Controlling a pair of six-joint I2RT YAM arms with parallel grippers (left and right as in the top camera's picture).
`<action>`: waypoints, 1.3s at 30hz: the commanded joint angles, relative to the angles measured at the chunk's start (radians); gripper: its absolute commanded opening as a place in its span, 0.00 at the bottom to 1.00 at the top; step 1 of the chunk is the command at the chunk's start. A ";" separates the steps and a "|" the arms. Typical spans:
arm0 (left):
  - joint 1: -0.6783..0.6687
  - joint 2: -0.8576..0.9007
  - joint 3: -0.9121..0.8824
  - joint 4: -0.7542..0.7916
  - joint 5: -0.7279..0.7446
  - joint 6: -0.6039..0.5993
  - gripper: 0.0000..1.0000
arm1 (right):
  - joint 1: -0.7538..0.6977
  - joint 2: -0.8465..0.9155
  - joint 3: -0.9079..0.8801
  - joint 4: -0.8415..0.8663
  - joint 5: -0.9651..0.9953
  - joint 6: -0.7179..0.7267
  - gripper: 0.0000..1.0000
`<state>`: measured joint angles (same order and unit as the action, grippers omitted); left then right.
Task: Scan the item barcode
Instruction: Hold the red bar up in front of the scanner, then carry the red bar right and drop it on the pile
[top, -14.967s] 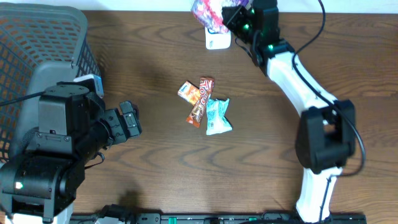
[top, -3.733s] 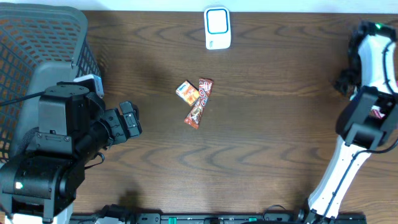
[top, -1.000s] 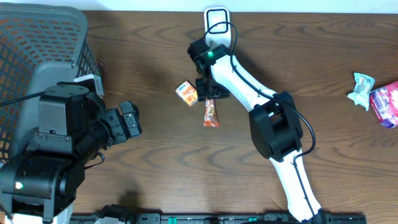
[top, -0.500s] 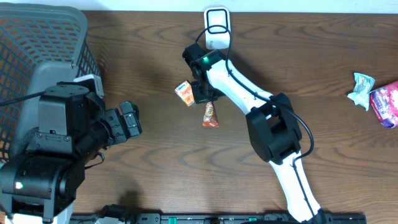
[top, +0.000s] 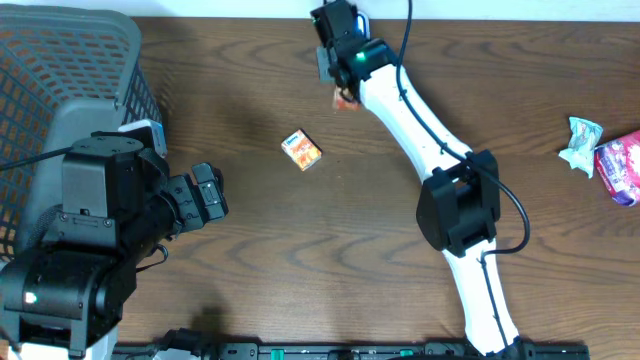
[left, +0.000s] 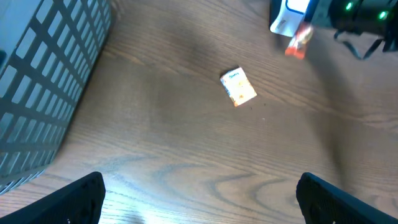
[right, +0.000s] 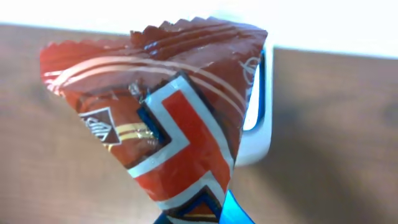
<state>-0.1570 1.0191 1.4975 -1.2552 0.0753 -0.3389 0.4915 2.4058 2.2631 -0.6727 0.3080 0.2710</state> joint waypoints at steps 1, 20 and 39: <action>0.006 -0.001 0.001 -0.002 -0.009 0.010 0.98 | -0.021 -0.013 -0.032 0.136 0.032 -0.040 0.01; 0.006 -0.001 0.000 -0.002 -0.009 0.010 0.98 | -0.105 0.037 -0.085 0.476 0.083 0.111 0.01; 0.006 -0.001 0.001 -0.002 -0.009 0.010 0.98 | -0.134 -0.074 -0.077 0.377 0.213 0.085 0.01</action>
<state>-0.1570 1.0191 1.4975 -1.2556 0.0753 -0.3389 0.3832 2.4386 2.1750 -0.2562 0.4053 0.3725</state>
